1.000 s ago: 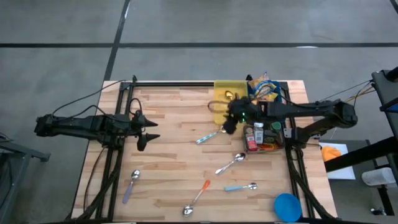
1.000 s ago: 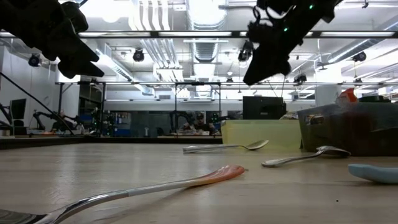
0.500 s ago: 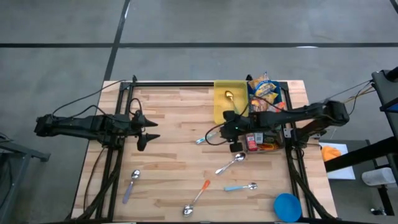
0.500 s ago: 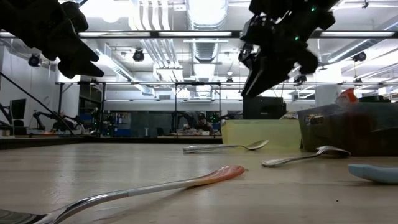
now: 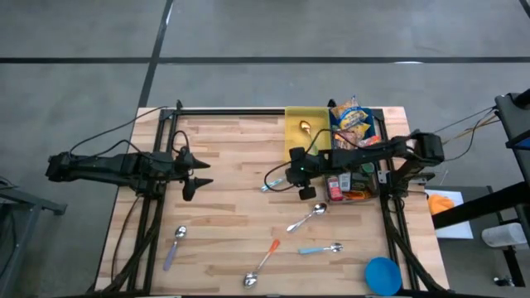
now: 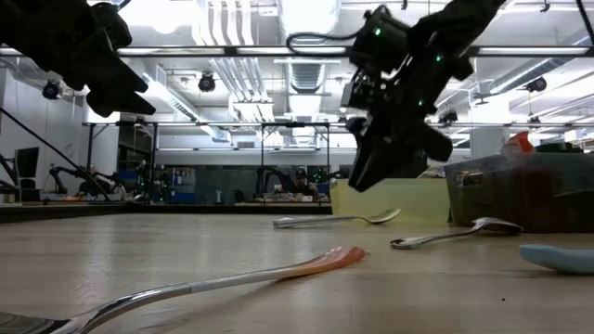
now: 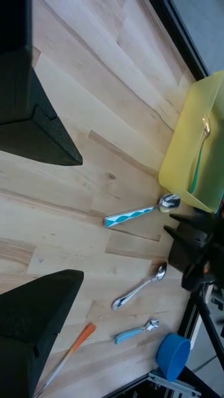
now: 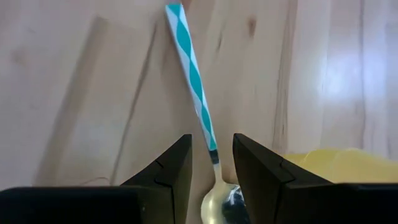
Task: Pick & Place Food Item
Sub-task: Put the blue patterned spoon into the yellow bin
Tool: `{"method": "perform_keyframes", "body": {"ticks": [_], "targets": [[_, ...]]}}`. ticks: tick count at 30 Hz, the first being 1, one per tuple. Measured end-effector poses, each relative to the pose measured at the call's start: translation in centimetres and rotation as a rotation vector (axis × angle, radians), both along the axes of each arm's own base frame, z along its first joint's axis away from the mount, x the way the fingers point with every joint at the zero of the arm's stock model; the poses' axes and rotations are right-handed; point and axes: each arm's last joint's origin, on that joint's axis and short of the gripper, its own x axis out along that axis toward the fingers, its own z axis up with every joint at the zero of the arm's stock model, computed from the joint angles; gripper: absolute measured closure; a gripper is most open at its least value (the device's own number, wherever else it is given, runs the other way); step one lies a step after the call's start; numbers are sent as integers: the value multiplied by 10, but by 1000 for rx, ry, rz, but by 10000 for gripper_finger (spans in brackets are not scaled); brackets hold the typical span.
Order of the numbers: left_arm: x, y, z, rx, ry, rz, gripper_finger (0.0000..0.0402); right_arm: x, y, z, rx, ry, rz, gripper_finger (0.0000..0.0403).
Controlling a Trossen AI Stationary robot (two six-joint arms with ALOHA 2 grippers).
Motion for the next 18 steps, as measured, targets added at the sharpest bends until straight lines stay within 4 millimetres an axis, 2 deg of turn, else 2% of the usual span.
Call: {"method": "perform_keyframes", "body": {"ticks": [7, 18], "targets": [[0, 0, 0, 0, 0, 0, 112, 7, -12, -21, 5, 52, -36, 290], [0, 0, 0, 0, 0, 0, 112, 12, -16, -40, 9, 88, -41, 290]]}}
